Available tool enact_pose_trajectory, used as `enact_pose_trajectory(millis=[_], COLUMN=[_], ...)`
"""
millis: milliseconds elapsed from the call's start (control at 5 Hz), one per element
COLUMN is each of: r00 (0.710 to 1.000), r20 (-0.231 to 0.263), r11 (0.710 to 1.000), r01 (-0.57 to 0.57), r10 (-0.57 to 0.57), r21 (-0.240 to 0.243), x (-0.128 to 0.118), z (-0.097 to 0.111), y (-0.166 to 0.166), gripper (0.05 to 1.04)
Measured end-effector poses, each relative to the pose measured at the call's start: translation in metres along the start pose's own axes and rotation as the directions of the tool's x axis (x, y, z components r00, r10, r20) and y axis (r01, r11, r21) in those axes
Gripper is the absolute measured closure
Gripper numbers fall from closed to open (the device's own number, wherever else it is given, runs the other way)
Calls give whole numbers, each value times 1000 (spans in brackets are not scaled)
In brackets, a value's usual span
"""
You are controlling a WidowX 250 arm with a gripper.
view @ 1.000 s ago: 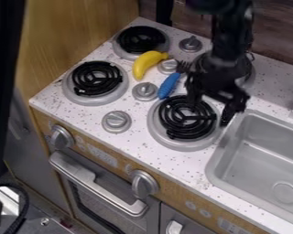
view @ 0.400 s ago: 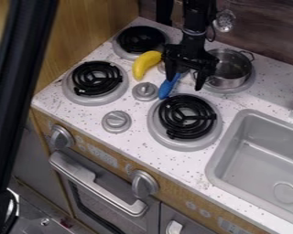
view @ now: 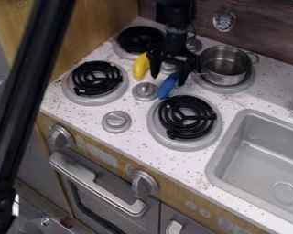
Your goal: Place the blue fork on the bottom left burner
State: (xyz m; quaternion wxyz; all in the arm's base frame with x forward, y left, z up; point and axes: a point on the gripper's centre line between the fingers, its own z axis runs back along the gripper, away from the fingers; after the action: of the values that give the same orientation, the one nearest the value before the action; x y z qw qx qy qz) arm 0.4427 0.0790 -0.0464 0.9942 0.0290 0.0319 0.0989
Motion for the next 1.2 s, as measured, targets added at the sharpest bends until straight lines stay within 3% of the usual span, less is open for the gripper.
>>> enact_pose_trajectory(millis=[200,400,600,800,1000,1200], r00=[1000,1000,999,994,987,992], r20=[-13,-10,-12,80,135,114], r11=[999,999,999,998,996,999], r01=[-11,0,53,69,84,44], r10=[10,0,-53,-69,-89,-45], r21=[-35,-39,-3,4,38,4], x=[2,-1,-9,-12,-25,-42], z=[-11,-16,-8,19,41,36], y=[-4,-4,0,3,12,40], gripper=[133,407,662,682,682,682])
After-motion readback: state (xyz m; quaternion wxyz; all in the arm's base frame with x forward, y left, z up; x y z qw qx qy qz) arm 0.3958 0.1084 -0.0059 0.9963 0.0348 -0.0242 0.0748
